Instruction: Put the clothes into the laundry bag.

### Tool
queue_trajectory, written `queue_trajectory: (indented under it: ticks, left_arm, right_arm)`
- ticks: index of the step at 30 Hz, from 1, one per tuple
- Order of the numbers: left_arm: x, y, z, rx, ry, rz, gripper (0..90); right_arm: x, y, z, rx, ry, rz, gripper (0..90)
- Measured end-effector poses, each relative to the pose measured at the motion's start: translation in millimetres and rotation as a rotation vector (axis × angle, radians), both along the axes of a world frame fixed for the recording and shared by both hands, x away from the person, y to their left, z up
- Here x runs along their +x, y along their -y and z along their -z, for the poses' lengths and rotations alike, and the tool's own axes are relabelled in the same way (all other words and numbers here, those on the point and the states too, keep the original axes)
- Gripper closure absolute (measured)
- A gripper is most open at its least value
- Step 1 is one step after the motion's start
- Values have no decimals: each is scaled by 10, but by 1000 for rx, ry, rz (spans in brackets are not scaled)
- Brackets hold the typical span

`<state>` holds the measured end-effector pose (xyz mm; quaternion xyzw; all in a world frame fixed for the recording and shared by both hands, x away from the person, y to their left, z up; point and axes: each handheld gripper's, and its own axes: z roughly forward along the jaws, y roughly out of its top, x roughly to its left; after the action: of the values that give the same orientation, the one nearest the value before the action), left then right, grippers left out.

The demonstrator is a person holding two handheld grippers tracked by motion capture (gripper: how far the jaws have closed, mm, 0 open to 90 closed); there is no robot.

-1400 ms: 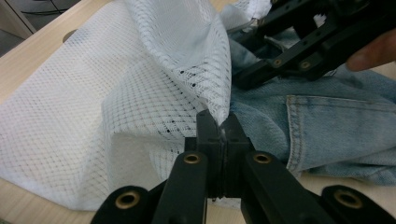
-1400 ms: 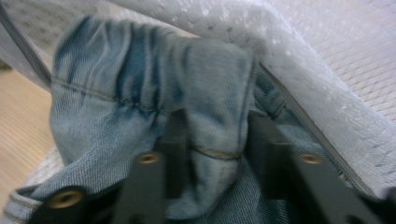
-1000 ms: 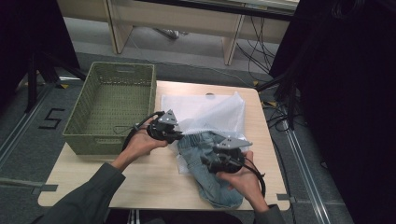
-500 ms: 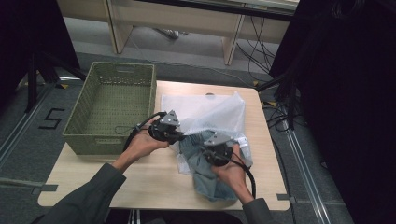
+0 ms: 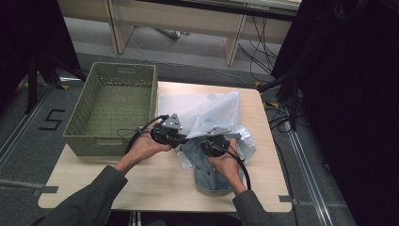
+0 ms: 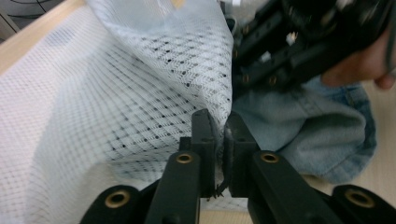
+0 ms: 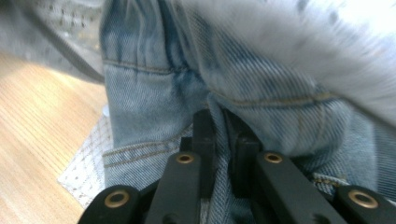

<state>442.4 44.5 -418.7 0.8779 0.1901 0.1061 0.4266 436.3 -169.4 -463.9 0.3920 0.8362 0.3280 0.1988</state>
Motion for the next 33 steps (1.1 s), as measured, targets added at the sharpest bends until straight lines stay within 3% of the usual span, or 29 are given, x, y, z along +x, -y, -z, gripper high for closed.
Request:
queue_trajectory:
  ticks: [2,4,7,9,10,12,13,15,17,19,24,26,28,29,33]
  left_arm:
    - [-14,17,12,-9,-2,-20,778]
    - [-63,-3,-35,-7,7,-62,662]
    - [-184,-61,-134,16,51,-112,587]
    - [-323,-84,-121,3,25,-155,557]
    - [-394,-93,-80,7,22,-159,555]
    - [-498,-103,59,44,-5,-168,551]
    - [-511,-109,152,59,-15,-163,551]
    - [-516,-74,365,65,-87,-179,528]
    - [-484,-22,520,80,-113,-198,480]
    - [-430,60,631,104,-114,-204,445]
    - [-309,240,830,114,-131,-219,384]
    - [-278,279,886,113,-142,-219,394]
    - [-263,308,907,117,-97,-217,440]
    - [-252,318,912,97,-105,-232,476]
    - [-268,338,903,105,-90,-210,779]
  right_arm:
    - [1,21,-20,5,7,-6,834]
    - [-2,37,-12,9,6,-5,824]
    - [-9,61,-23,19,-5,-7,795]
    - [-6,66,-11,34,4,0,776]
    - [-12,64,-19,45,-13,7,769]
    - [-2,80,-10,29,3,-10,759]
    - [-2,81,-10,31,1,-11,751]
    - [-6,81,-12,30,0,-8,738]
    - [-13,82,-16,27,1,-7,725]
    - [-18,84,-16,31,-6,-3,717]
    - [-23,96,-13,35,-11,-9,698]
    - [-28,97,-13,40,-11,-3,690]
    - [-29,103,-16,38,-9,-7,682]
    - [-42,99,-30,47,-34,3,680]
    - [-33,117,-24,33,-14,-10,685]
